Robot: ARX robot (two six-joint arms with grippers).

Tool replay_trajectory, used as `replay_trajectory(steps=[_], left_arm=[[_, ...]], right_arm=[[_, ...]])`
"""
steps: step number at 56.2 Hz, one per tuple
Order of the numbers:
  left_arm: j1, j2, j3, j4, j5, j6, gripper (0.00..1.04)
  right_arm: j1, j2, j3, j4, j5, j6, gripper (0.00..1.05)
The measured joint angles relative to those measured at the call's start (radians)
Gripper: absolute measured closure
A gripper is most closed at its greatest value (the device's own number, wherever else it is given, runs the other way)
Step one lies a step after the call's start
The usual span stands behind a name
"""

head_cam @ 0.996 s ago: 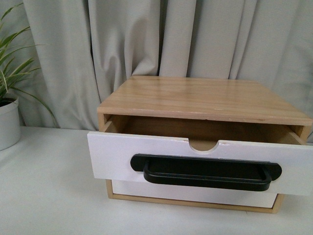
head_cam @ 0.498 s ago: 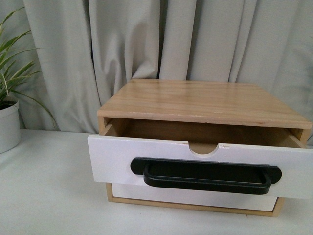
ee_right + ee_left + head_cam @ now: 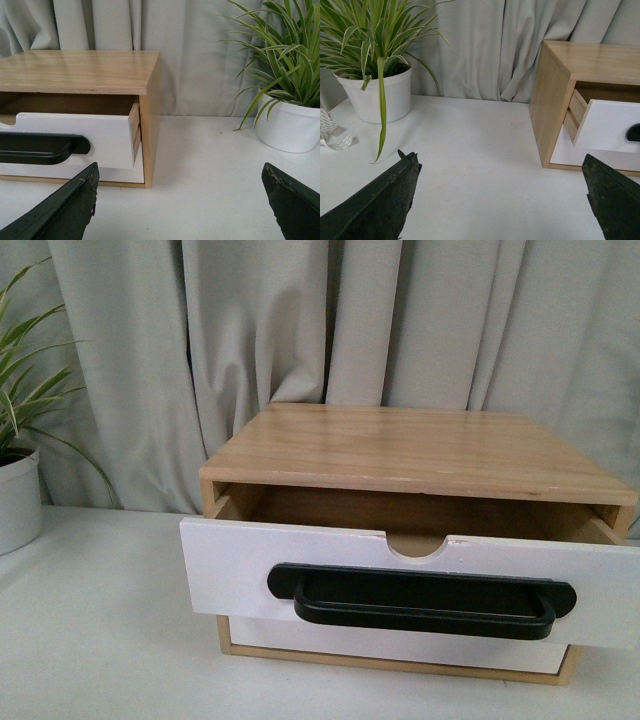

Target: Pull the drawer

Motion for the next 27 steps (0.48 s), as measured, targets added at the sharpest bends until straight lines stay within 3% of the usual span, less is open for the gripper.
replay_trajectory(steps=[27], left_arm=[[0.000, 0.000, 0.000, 0.000, 0.000, 0.000, 0.06]], right_arm=[[0.000, 0.000, 0.000, 0.000, 0.000, 0.000, 0.09]])
